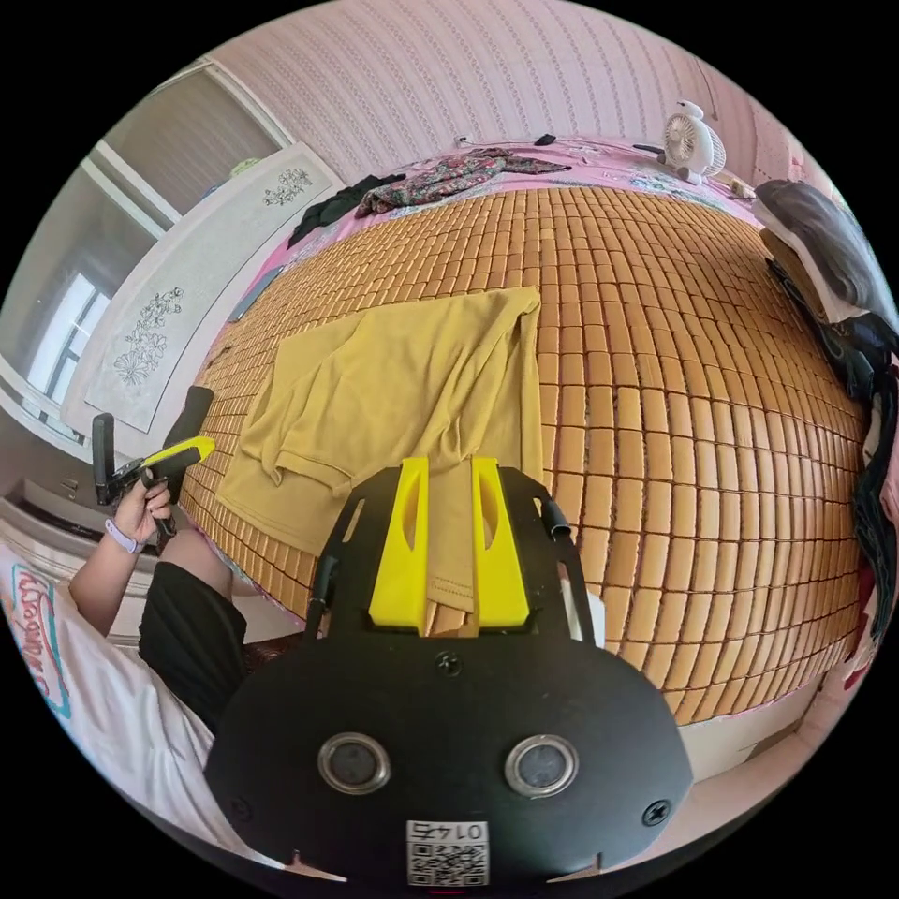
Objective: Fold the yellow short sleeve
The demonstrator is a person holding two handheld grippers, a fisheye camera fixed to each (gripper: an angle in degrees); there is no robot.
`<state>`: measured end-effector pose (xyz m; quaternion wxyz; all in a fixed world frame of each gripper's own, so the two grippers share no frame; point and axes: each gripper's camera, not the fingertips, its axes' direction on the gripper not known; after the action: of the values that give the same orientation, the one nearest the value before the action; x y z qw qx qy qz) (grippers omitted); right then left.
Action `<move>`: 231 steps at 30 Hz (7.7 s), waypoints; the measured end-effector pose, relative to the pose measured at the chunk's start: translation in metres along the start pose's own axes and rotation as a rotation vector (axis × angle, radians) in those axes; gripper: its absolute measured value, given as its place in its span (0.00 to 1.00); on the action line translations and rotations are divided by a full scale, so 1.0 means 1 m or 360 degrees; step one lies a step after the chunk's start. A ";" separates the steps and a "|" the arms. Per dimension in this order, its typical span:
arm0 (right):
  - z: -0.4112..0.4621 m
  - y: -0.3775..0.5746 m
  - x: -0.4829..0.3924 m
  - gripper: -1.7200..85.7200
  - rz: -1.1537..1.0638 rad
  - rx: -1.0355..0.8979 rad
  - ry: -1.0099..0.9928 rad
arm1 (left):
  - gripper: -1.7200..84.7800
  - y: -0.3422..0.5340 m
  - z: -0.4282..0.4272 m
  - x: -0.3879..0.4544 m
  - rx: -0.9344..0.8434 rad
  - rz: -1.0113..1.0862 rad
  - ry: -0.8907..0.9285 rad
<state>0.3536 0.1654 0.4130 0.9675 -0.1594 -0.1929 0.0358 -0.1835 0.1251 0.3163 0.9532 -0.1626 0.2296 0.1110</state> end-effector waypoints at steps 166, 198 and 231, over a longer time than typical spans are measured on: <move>0.010 -0.072 -0.085 0.10 0.0013 0.0170 -0.0226 | 0.16 0.060 0.025 -0.015 -0.0016 -0.0155 0.0141; -0.076 -0.006 -0.166 0.03 -0.0578 0.0320 -0.0278 | 0.01 0.081 -0.080 0.084 0.0006 0.0420 -0.0097; 0.092 -0.149 -0.533 0.10 -0.1230 -0.0246 -0.0423 | 0.02 0.264 -0.247 -0.183 0.0307 -0.0776 -0.0660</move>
<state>-0.1726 -0.0180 0.3486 0.8617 -0.1415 -0.3638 -0.3242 -0.5180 0.2541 0.1267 0.9891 -0.0956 -0.0054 -0.1118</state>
